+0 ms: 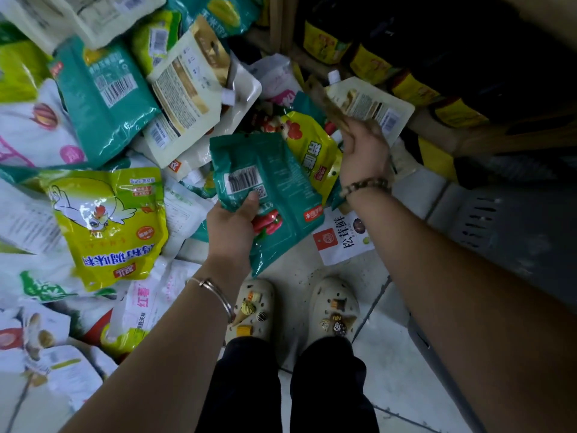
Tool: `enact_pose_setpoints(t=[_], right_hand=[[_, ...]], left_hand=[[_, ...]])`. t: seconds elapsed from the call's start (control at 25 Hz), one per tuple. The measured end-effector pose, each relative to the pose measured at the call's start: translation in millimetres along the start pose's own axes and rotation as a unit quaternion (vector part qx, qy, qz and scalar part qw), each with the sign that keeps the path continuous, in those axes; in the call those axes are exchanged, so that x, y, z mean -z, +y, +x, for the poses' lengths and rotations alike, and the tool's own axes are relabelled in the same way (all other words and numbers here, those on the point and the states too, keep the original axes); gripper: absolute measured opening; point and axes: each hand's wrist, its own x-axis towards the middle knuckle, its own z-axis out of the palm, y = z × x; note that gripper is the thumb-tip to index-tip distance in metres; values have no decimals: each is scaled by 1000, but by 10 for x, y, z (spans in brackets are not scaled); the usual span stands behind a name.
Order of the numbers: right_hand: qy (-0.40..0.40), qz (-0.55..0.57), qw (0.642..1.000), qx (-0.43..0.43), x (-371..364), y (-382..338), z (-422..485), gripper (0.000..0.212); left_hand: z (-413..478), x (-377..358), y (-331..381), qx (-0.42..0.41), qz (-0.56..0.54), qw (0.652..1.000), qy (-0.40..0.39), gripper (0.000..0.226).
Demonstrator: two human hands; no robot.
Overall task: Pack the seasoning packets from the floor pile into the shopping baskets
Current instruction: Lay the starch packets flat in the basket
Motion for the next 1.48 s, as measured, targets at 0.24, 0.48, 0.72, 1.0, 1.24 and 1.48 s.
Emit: enact_pose_setpoints(t=[0.24, 0.48, 0.72, 1.0, 1.24, 1.48], right_hand=[[102, 188, 972, -96, 546, -82, -798, 30], [110, 232, 958, -130, 1220, -30, -1341, 26], [149, 317, 924, -156, 2227, 111, -1907, 22], [240, 311, 894, -214, 3378, 1141, -2673, 14], [214, 121, 917, -314, 3637, 2365, -3119, 18], [78, 26, 926, -368, 3153, 3130, -2967, 21]], left_hand=[[-535, 117, 213, -10, 33, 999, 1, 14], [-1300, 123, 486, -29, 67, 997, -10, 12], [-2338, -207, 726, -62, 114, 991, -43, 18], [-3502, -929, 325, -57, 165, 974, -146, 24], [-4030, -1735, -642, -42, 229, 949, -212, 27], [-3607, -2166, -1710, -45, 345, 933, -93, 16]])
